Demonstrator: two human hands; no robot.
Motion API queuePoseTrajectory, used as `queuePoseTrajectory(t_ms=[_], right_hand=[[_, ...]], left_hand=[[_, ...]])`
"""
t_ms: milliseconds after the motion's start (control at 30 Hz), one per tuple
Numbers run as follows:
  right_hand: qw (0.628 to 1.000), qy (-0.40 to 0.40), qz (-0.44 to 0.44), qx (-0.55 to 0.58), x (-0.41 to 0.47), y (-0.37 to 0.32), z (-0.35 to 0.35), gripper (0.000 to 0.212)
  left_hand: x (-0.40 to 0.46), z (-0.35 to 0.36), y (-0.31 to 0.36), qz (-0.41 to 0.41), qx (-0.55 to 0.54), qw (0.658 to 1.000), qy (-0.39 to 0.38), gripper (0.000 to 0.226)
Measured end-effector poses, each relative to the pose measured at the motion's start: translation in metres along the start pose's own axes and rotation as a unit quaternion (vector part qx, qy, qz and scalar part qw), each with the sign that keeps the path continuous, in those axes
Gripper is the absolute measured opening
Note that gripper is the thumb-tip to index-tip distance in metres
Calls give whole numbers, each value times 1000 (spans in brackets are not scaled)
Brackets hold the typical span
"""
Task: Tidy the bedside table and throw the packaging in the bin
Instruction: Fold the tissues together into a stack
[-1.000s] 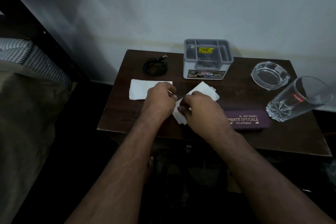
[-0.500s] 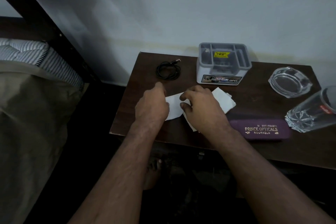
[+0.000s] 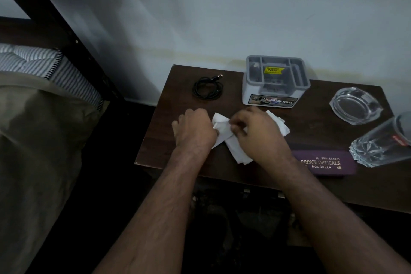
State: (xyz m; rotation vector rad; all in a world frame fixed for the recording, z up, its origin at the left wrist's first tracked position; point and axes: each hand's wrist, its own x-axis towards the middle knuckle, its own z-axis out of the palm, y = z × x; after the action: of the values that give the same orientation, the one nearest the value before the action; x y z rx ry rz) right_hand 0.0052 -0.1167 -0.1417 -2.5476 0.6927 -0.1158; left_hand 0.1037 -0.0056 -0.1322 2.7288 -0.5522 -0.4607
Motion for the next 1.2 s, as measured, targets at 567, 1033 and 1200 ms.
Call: queuePoseTrajectory(t_ms=[567, 1033, 1200], right_hand=[[977, 31, 211, 23, -7, 58, -37, 31], [715, 122, 120, 678, -11, 28, -58, 31], [658, 101, 136, 734, -10, 26, -61, 28]], left_hand=[[-1, 9, 42, 106, -423, 900, 4, 37], [-16, -17, 54, 42, -699, 711, -64, 44], [-13, -20, 54, -7, -746, 665, -36, 19]])
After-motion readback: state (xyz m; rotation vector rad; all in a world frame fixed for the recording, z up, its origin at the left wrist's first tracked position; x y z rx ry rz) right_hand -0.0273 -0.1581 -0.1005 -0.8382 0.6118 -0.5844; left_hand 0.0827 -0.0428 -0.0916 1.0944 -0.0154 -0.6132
